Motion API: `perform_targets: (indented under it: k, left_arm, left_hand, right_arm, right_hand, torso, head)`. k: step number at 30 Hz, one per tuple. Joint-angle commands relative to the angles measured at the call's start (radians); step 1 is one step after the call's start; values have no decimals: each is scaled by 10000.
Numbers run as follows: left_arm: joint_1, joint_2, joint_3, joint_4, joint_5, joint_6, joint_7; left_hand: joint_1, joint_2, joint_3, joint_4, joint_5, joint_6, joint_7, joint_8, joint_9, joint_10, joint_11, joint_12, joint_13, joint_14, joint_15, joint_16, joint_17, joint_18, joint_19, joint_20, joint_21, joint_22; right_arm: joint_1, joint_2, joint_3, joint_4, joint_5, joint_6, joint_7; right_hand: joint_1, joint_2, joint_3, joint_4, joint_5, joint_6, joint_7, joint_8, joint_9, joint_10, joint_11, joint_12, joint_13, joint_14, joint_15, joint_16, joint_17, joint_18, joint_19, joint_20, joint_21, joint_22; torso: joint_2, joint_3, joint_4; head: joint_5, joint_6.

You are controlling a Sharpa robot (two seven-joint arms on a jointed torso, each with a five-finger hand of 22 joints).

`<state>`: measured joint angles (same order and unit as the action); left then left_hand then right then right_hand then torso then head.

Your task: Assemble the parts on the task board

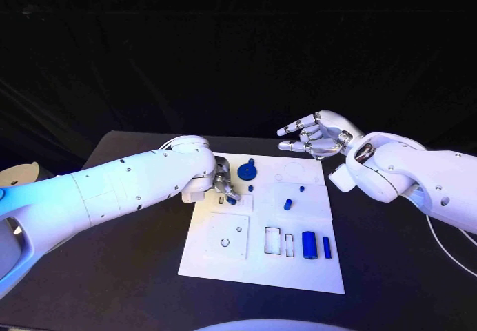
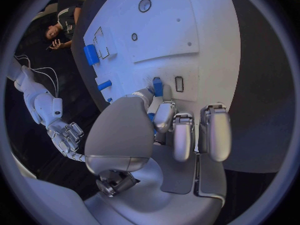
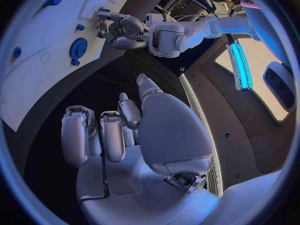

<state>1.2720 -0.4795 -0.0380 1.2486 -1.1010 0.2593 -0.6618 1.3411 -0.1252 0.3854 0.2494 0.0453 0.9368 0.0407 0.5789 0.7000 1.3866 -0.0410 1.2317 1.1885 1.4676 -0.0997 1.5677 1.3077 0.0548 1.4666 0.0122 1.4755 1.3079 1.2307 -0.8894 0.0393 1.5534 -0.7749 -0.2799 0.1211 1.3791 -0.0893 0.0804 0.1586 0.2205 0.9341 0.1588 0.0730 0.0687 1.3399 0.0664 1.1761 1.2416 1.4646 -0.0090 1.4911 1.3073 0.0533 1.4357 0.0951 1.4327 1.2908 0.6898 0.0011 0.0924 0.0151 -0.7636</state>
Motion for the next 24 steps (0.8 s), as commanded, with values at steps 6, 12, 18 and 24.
perform_targets:
  k: [6,12,18,24]
  left_arm:
    - [-50,-34,-32,79,-87,332,-223]
    - [-60,-44,-33,123,-43,190,-278]
    - [-64,-54,-34,124,45,120,-304]
    - [-71,12,-38,16,225,7,-324]
  left_hand:
    - [77,-8,1585,-1546,40,143,-97,7,24,59,11,2,5,1032,71,31,2630,-162,226,49,37,968]
    - [43,-2,1621,-1542,42,165,-94,1,25,78,14,21,26,1032,72,31,2630,-161,225,49,35,965]
    - [-5,3,1650,-1530,41,184,-94,-5,28,99,16,46,55,1032,73,31,2630,-164,232,50,41,978]
    - [-302,-59,1610,-1427,38,240,-116,-44,29,110,9,23,32,1032,68,31,2630,-162,231,52,34,973]
  right_arm:
    - [-10,-8,1,14,-56,163,86]
    - [-10,-21,1,27,-56,164,90]
    - [-10,-38,1,39,-56,160,88]
    - [-10,-53,1,59,-57,152,86]
  right_hand:
    - [-24,70,-15,-26,38,72,-27,35,12,-52,3,-30,-14,720,-9,-38,1186,65,-44,0,-65,-6]
    - [-24,70,-15,-26,38,72,-27,35,12,-52,3,-30,-14,720,-9,-38,1186,65,-44,0,-65,-6]
    - [-24,70,-15,-26,38,72,-27,35,12,-52,3,-30,-14,720,-9,-38,1186,65,-44,0,-65,-6]
    - [-24,70,-15,-26,38,72,-27,35,12,-52,3,-30,-14,720,-9,-38,1186,65,-44,0,-65,-6]
  torso:
    - [1,9,8]
    - [-3,7,2]
    - [0,10,-1]
    - [1,10,5]
  head:
    - [1,-8]
    - [19,-3]
    - [27,-6]
    - [22,-8]
